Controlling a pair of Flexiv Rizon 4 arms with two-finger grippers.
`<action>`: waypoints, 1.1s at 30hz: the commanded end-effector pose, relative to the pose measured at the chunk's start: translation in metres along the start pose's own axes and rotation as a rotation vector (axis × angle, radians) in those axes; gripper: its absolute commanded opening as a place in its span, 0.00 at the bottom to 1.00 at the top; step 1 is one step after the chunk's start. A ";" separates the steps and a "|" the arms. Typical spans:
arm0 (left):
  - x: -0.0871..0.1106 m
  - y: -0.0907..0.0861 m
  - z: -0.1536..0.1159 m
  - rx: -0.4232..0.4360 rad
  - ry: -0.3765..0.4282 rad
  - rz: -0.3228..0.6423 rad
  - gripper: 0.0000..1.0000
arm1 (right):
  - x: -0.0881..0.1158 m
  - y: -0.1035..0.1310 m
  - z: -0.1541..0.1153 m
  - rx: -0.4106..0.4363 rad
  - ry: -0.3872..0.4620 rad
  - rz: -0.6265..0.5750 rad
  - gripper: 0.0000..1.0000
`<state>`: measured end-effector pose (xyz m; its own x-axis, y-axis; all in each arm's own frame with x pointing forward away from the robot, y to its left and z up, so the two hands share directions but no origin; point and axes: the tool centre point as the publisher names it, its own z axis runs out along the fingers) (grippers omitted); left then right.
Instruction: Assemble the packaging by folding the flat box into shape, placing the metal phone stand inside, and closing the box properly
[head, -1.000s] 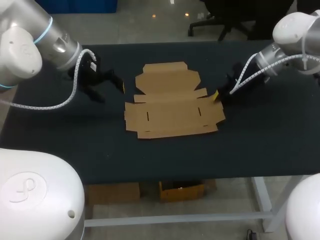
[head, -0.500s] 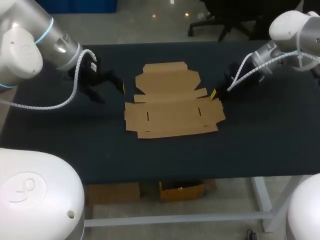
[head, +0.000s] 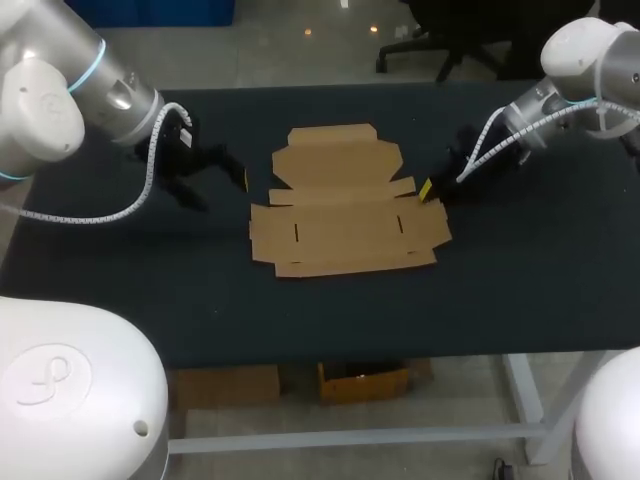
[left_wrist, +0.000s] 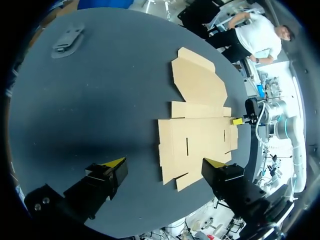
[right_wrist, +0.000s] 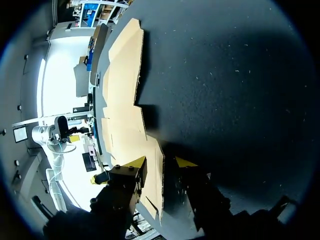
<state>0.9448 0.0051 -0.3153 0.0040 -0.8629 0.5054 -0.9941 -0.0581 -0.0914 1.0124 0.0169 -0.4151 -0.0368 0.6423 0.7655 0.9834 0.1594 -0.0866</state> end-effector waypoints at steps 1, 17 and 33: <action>0.000 0.002 0.000 0.002 -0.001 -0.002 1.00 | 0.001 -0.007 0.000 -0.012 0.003 0.001 0.32; -0.004 0.005 0.002 -0.005 0.007 -0.008 1.00 | 0.005 -0.029 0.002 -0.032 0.000 0.021 0.20; -0.006 0.016 -0.003 0.005 0.004 -0.009 1.00 | 0.007 -0.048 0.007 -0.057 0.044 0.011 0.00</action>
<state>0.9354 0.0093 -0.3202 0.0125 -0.8586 0.5125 -0.9947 -0.0628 -0.0810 0.9714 0.0212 -0.4127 -0.0161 0.6124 0.7904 0.9905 0.1179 -0.0711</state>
